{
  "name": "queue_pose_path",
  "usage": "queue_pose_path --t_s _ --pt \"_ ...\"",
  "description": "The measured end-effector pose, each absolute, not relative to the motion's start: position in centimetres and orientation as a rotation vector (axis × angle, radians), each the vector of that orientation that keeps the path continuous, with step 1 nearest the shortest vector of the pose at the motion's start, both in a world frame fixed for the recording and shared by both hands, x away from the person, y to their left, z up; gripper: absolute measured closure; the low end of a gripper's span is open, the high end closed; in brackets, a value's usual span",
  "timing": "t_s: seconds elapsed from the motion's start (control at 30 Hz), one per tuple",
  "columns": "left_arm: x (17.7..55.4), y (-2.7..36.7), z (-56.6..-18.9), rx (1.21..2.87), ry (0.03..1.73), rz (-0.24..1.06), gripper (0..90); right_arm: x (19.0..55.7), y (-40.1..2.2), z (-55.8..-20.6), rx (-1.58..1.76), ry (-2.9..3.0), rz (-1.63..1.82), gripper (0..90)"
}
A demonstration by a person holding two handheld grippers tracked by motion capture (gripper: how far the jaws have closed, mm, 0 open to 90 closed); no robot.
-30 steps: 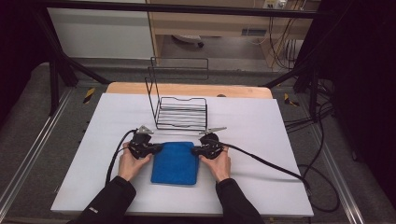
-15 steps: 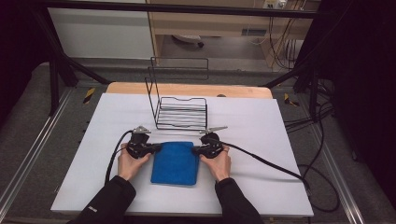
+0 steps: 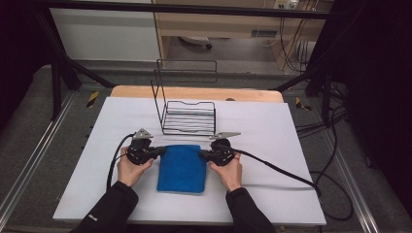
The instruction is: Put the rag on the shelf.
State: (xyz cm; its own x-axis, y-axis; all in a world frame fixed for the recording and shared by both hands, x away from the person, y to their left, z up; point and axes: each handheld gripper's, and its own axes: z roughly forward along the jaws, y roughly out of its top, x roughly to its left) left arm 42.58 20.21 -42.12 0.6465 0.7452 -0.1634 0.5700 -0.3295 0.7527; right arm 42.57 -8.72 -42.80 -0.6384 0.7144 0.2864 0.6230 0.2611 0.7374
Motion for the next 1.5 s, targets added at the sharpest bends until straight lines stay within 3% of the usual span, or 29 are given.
queue_pose_path --t_s 1.5 --pt "38.9 20.8 -35.8 1.884 0.882 0.408 87.8 39.9 -9.8 -36.9 1.043 2.235 1.513 86.6"
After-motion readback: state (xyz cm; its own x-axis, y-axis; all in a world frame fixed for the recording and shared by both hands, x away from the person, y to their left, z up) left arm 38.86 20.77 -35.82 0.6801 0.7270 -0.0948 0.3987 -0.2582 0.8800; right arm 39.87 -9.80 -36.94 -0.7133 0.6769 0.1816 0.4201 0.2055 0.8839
